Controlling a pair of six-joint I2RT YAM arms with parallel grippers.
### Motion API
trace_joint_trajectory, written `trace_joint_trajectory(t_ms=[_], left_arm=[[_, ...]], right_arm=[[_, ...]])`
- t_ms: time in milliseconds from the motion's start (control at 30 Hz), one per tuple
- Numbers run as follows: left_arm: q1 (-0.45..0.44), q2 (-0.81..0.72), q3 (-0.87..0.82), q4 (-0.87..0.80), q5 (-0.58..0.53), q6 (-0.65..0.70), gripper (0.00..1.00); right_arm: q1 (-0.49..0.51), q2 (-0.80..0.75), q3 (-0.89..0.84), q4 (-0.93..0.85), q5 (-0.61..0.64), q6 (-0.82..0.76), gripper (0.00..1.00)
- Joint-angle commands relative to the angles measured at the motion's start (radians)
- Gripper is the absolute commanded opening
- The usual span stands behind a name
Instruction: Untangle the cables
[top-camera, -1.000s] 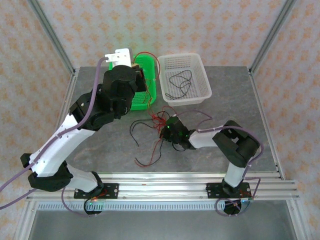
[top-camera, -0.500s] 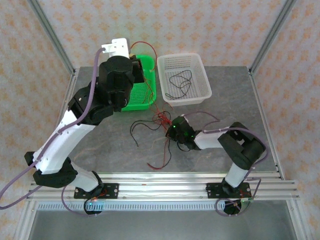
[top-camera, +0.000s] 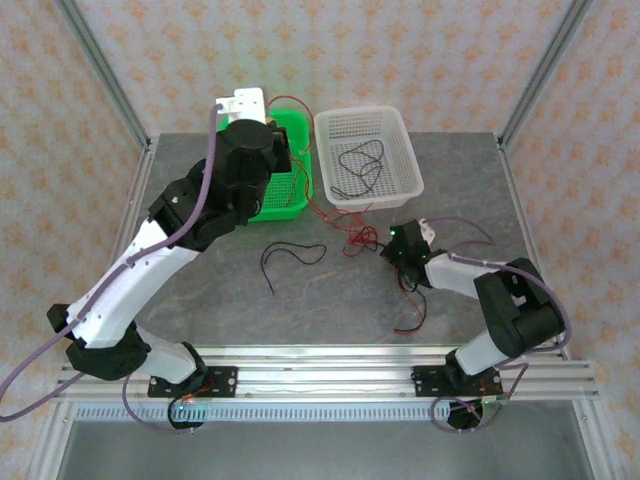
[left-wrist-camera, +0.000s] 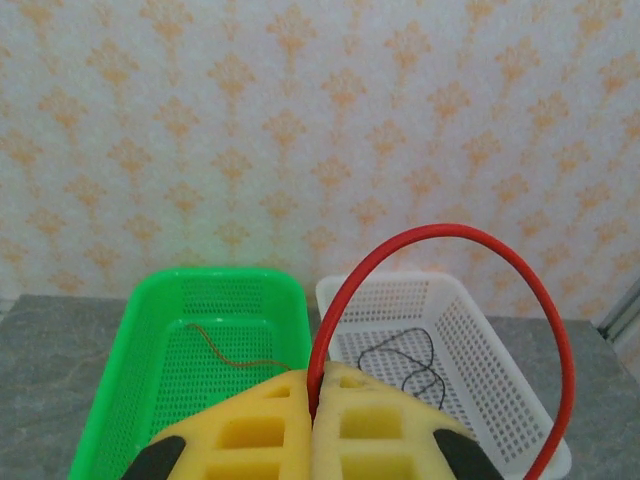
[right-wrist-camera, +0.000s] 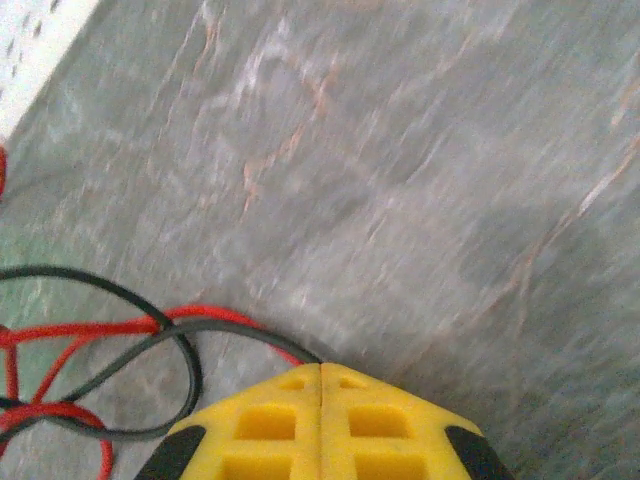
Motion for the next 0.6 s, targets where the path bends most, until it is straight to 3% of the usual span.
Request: trace_joint_trajectory(t_ms=[0, 233, 400, 500, 567], left_arm=[[0.009, -0.058, -0.069, 0.06, 0.051, -0.043, 0.0], [0.009, -0.104, -0.196, 0.091, 0.103, -0.105, 0.0], [0.01, -0.109, -0.216, 0.099, 0.118, -0.124, 0.0], [0.009, -0.107, -0.212, 0.098, 0.122, -0.126, 0.0], [0.01, -0.106, -0.204, 0.093, 0.121, -0.126, 0.0]], right_arm=[[-0.005, -0.062, 0.071, -0.08, 0.072, -0.106, 0.0], [0.003, -0.265, 0.095, -0.146, -0.058, -0.222, 0.03], [0.118, -0.401, 0.119, -0.143, -0.259, -0.391, 0.33], [0.238, -0.379, 0.175, -0.18, -0.24, -0.562, 0.5], [0.289, -0.338, 0.218, -0.211, -0.2, -0.65, 0.56]])
